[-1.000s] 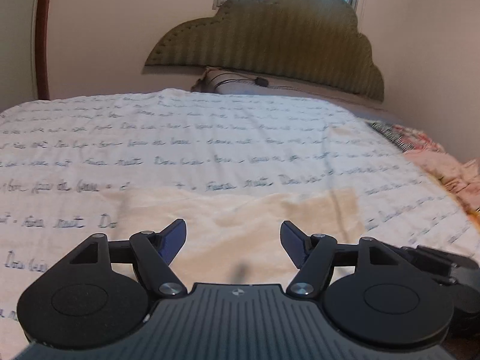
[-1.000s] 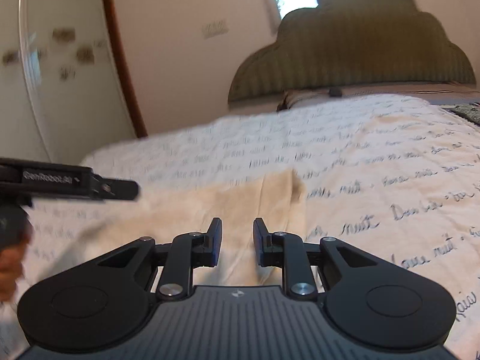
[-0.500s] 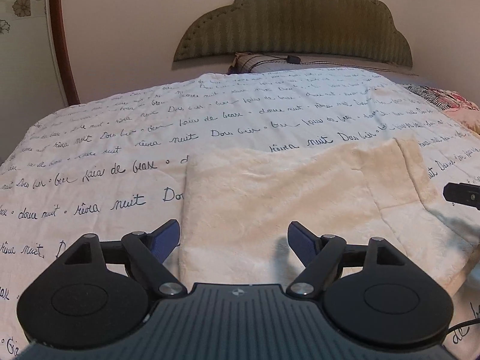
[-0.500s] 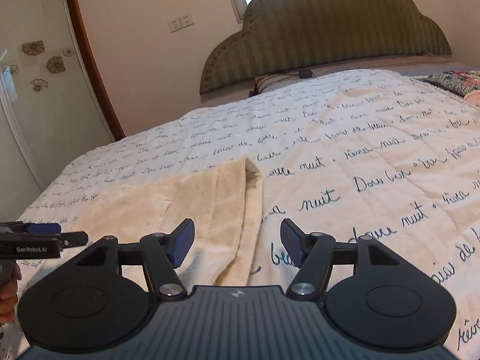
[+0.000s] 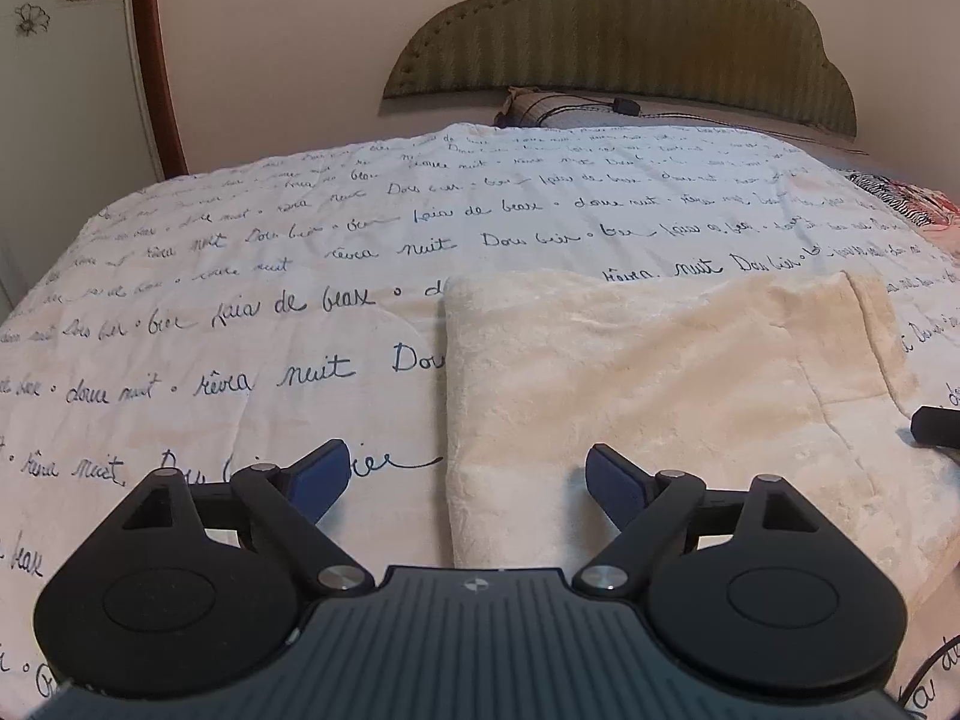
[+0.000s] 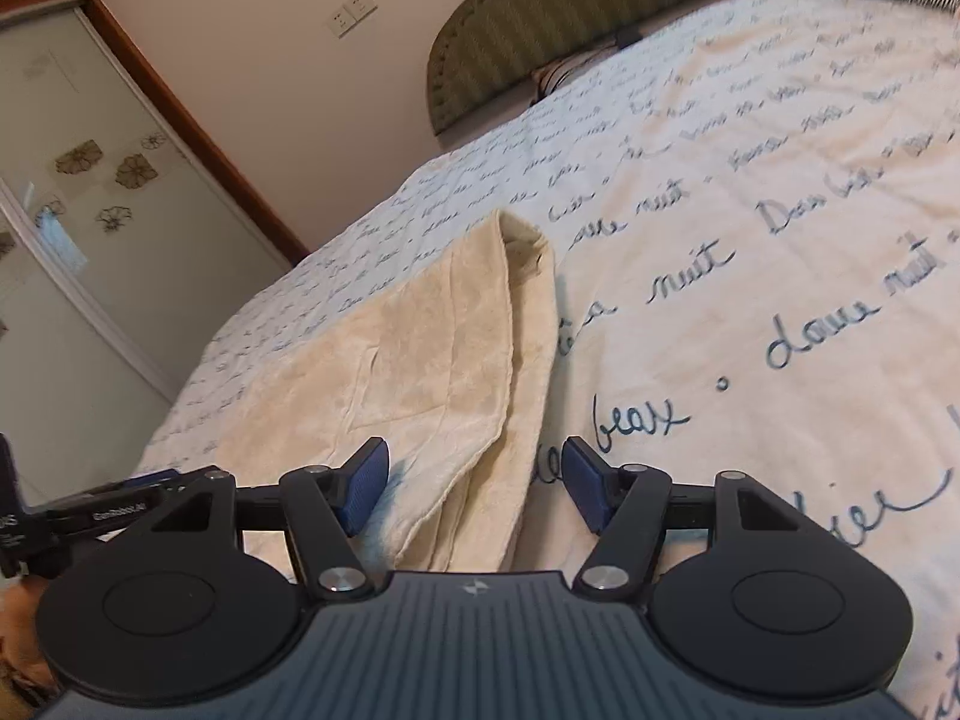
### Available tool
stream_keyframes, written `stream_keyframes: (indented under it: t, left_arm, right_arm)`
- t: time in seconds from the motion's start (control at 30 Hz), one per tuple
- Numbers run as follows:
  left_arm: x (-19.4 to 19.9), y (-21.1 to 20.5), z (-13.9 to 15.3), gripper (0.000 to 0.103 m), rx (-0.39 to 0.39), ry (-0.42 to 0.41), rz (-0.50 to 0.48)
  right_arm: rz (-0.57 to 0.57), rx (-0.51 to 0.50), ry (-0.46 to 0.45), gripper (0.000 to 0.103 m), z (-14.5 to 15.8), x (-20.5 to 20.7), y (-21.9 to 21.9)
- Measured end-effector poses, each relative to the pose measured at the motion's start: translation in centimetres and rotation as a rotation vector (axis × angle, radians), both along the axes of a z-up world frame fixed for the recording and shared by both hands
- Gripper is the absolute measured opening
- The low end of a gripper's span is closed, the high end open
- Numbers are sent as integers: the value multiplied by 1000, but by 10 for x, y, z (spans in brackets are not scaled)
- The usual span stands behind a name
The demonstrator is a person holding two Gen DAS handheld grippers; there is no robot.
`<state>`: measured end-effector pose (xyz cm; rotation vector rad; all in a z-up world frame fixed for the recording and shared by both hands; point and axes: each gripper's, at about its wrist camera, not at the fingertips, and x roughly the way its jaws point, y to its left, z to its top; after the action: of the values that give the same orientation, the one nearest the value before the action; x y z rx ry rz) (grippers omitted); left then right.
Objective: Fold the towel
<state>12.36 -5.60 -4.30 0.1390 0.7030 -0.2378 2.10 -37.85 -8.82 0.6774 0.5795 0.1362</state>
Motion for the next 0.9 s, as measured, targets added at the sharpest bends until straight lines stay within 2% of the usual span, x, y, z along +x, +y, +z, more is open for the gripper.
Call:
stream_keyframes:
  t: [0.1, 0.23, 0.33, 0.5, 0.6, 0.67, 0.7, 0.73, 0.77, 0.8, 0.83, 0.87, 0.9]
  left_arm:
    - [8, 17, -6, 89, -106, 76, -35]
    - [24, 48, -18, 89, -336, 204, -61]
    - [34, 67, -24, 89, -463, 243, -59]
    - [51, 75, -29, 91, -599, 308, -87]
    - [61, 63, -30, 91, -614, 333, -119]
    - [63, 48, -30, 82, -615, 337, -162]
    - [61, 43, -29, 80, -598, 330, -151]
    - [59, 39, -27, 69, -564, 309, -148]
    - [56, 35, -24, 54, -523, 283, -152]
    - [54, 33, -23, 48, -494, 262, -150]
    - [51, 36, -22, 32, -487, 247, -145]
    - [51, 41, -21, 22, -509, 241, -144]
    - [51, 45, -20, 19, -539, 237, -143]
  right_arm:
    - [65, 68, 17, 64, -5, 8, -8]
    - [164, 96, 34, 64, -4, 21, -10]
    - [217, 149, 43, 64, -7, 29, -15]
    - [263, 226, 54, 65, -12, 49, -18]
    - [271, 253, 57, 64, -14, 64, -16]
    - [266, 228, 58, 55, -12, 70, -10]
    - [259, 196, 63, 38, -10, 70, -7]
    - [256, 174, 63, 33, -8, 69, -4]
    - [253, 158, 54, 31, -6, 67, -2]
    - [246, 144, 46, 28, -3, 65, 0]
    - [239, 131, 40, 25, 1, 63, 1]
    - [236, 113, 30, 24, 6, 61, 4]
    - [236, 94, 17, 23, 11, 59, 8]
